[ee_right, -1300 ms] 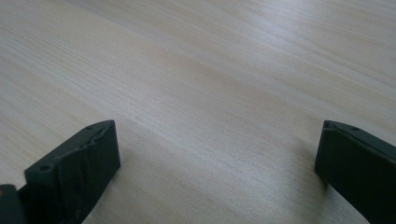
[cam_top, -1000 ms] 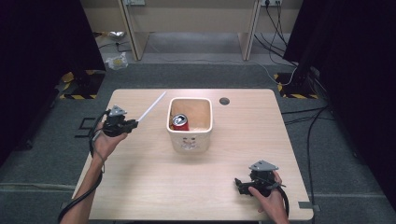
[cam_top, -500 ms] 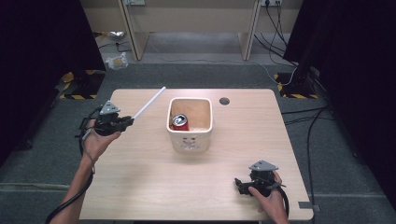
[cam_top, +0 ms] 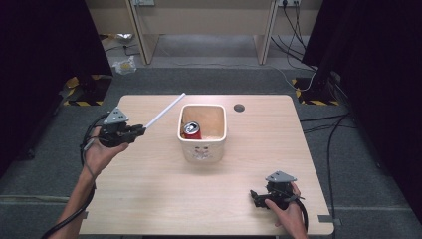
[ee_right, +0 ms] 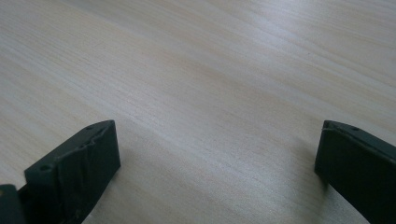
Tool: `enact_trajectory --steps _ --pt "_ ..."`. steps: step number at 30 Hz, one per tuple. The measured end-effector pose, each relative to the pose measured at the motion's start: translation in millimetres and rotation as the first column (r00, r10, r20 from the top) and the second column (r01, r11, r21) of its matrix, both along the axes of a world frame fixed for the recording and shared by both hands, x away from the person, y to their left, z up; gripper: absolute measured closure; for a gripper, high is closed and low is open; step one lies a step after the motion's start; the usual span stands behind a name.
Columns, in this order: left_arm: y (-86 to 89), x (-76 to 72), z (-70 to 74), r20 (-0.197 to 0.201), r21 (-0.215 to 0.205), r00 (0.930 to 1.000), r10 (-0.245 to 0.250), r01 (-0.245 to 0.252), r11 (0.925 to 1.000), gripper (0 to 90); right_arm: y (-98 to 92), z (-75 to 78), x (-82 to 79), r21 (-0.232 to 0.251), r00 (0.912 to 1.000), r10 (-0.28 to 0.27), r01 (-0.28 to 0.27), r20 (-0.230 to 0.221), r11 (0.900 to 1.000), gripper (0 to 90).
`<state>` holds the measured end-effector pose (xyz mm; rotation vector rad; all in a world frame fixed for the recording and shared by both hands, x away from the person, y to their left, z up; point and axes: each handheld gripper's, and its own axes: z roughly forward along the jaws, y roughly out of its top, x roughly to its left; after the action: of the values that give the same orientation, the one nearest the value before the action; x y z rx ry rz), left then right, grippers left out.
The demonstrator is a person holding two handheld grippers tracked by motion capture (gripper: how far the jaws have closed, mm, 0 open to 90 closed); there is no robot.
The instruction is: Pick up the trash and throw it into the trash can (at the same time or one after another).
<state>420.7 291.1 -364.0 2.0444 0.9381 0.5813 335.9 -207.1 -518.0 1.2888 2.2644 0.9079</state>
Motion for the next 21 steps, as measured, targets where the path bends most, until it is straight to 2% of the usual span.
enact_trajectory --steps 7,21 --pt "-10.6 -10.3 7.9 0.018 0.015 0.9992 -0.036 0.035 0.9993 79.4 0.0 0.0 0.0 0.0 1.0 0.0 0.0 0.0 1.0 0.2" --pt "-29.4 -20.6 13.8 0.014 0.033 0.9938 -0.11 0.11 0.9934 79.4 0.1 0.0 -0.1 0.001 1.0 -0.001 0.001 -0.001 1.0 0.2"
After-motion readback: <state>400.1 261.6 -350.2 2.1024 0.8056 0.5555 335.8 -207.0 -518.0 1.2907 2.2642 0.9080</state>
